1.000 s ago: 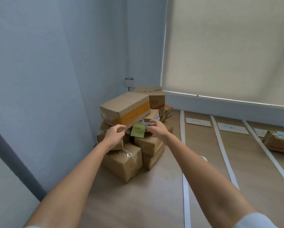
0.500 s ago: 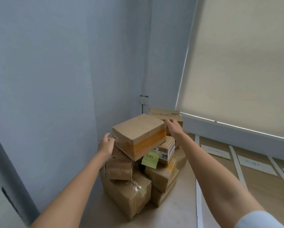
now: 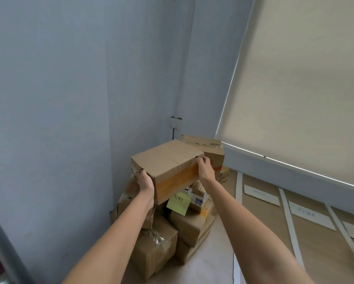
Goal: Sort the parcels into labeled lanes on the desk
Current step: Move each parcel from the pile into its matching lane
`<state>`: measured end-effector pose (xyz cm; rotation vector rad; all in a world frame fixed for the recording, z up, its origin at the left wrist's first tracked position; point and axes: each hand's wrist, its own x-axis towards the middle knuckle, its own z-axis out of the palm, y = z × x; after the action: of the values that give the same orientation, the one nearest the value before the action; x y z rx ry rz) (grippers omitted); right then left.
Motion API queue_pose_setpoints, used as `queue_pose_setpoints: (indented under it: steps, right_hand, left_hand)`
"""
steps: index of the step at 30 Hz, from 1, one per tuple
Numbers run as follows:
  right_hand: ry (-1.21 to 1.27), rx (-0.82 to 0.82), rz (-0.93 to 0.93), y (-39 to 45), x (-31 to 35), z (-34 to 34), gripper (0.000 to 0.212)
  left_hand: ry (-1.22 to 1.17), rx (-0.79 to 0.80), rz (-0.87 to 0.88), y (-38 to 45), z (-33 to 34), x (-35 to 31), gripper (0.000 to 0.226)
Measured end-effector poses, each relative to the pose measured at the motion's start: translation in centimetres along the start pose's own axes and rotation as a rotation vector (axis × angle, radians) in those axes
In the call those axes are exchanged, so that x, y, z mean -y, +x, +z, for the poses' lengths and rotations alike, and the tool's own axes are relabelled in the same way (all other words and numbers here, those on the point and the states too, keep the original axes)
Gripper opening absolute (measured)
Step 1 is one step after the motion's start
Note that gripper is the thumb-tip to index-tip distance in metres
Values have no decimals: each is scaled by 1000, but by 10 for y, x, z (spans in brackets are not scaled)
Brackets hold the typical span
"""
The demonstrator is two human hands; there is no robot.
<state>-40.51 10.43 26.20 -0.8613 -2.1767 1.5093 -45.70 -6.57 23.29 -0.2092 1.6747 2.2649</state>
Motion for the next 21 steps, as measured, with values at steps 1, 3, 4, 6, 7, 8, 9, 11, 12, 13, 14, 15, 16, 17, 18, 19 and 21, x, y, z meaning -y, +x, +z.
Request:
queue_pose_setpoints:
  steps: [1, 3, 4, 6, 7, 8, 9, 11, 12, 13, 14, 15, 16, 17, 18, 19, 21]
  right_hand:
    - [30, -21, -34, -3, 4, 0, 53]
    - [69, -48, -96, -8, 14, -4, 51]
    - [84, -53, -119, -11, 19, -7, 50]
    - [125, -55, -143, -18, 30, -18, 47]
    - [151, -61, -144, -21, 34, -25, 46]
    - [175, -74, -148, -26, 36, -34, 45]
    - [195, -96, -160, -31, 38, -43, 44]
    - [219, -142, -189, -41, 37, -65, 40]
    - [224, -163, -196, -46, 35, -78, 38]
    - [229, -184, -198, -51, 32, -92, 36]
    - [235, -206, -196, -56, 28, -108, 32]
    - [238, -234, -190, -62, 23, -124, 28]
    - [239, -267, -182, -68, 18, -142, 24]
    - [237, -303, -175, -74, 11, -159, 22]
    - [229, -339, -169, -82, 4, -176, 23]
    - [211, -376, -166, -91, -5, -192, 24]
    - [147, -447, -182, -112, -24, -221, 23]
  left_hand:
    - [-54, -13, -5, -3, 3, -3, 52]
    - [-108, -18, 12, -10, 8, -10, 54]
    - [-123, -21, 19, -13, 10, -14, 55]
    - [-120, -31, 33, -20, 16, -24, 57]
    - [-102, -20, 46, -25, 20, -29, 57]
    - [-93, -5, 64, -30, 26, -34, 58]
    - [-98, 10, 83, -36, 33, -39, 57]
    - [-103, 53, 142, -49, 50, -44, 55]
    - [-96, 86, 168, -57, 59, -45, 54]
    - [-90, 124, 180, -65, 69, -45, 54]
    - [-77, 170, 180, -73, 80, -44, 55]
    - [-57, 224, 164, -82, 93, -42, 57]
    - [-36, 280, 139, -92, 105, -39, 58]
    - [-24, 331, 119, -102, 118, -35, 59]
    - [-22, 373, 111, -112, 131, -30, 57]
    - [-20, 408, 114, -122, 143, -25, 55]
    - [-5, 485, 94, -141, 165, -10, 53]
